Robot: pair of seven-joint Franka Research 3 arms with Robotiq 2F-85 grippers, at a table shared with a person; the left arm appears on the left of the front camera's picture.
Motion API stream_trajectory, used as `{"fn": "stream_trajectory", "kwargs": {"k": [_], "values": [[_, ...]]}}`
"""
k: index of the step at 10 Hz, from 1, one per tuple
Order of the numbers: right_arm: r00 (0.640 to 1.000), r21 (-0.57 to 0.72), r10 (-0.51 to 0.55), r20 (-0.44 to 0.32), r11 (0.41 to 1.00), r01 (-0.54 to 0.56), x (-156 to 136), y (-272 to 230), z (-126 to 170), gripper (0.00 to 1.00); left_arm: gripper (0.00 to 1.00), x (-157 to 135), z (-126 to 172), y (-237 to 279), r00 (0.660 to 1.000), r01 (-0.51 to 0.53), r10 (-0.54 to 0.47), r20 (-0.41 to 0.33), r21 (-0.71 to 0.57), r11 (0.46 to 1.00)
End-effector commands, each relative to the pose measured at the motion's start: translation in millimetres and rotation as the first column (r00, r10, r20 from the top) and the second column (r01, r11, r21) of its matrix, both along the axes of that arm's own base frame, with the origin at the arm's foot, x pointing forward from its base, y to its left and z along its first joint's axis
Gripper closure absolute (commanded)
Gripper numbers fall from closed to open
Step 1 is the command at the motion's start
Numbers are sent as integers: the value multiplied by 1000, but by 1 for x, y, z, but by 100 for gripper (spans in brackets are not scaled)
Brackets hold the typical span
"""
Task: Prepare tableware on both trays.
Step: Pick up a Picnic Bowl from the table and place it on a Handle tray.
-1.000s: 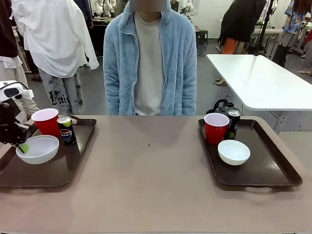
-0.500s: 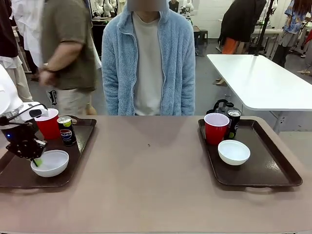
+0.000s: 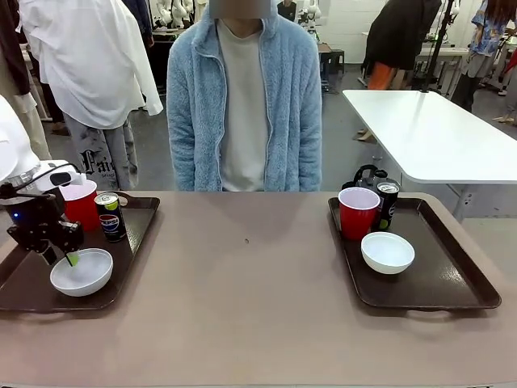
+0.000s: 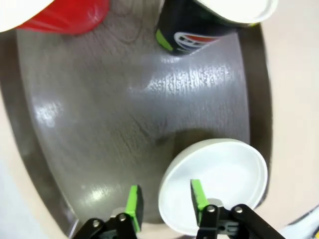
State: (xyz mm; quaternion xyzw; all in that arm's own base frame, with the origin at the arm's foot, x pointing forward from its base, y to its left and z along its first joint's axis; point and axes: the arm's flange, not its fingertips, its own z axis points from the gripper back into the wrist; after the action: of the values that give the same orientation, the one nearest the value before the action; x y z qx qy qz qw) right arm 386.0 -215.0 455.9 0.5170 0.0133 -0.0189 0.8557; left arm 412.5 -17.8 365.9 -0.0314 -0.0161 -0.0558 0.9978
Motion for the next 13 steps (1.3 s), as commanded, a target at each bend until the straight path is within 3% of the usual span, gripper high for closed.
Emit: {"fn": "stream_trajectory", "kwargs": {"k": [1, 2, 4, 5, 7, 8, 12, 13], "values": [[1000, -2, -8, -6, 1000, 8, -1, 1, 2, 0, 6, -9, 24, -8, 998, 54, -54, -17, 18, 998], [1000, -2, -8, -6, 1000, 8, -1, 1, 2, 0, 0, -14, 37, -11, 997, 73, -72, -21, 29, 997], [1000, -2, -8, -6, 1000, 8, -1, 1, 2, 0, 0, -25, 63, -13, 996, 92, -92, -17, 32, 995], [1000, -2, -8, -6, 1000, 8, -1, 1, 2, 0, 8, -29, 74, -14, 996, 89, -89, -17, 53, 995], [1000, -2, -8, -6, 1000, 8, -1, 1, 2, 0, 8, -37, 95, -15, 996, 83, -78, -42, 113, 990], [1000, -2, -8, -6, 1000, 8, -1, 1, 2, 0, 8, -30, 76, -15, 996, 83, -82, -17, 47, 995], [1000, -2, -8, -6, 1000, 8, -1, 1, 2, 0, 7, -33, 82, -14, 996, 87, -86, -31, 63, 994], [1000, -2, -8, -6, 1000, 8, -1, 1, 2, 0, 8, -37, 111, -11, 939, 344, -335, 82, -165, 924]]}}
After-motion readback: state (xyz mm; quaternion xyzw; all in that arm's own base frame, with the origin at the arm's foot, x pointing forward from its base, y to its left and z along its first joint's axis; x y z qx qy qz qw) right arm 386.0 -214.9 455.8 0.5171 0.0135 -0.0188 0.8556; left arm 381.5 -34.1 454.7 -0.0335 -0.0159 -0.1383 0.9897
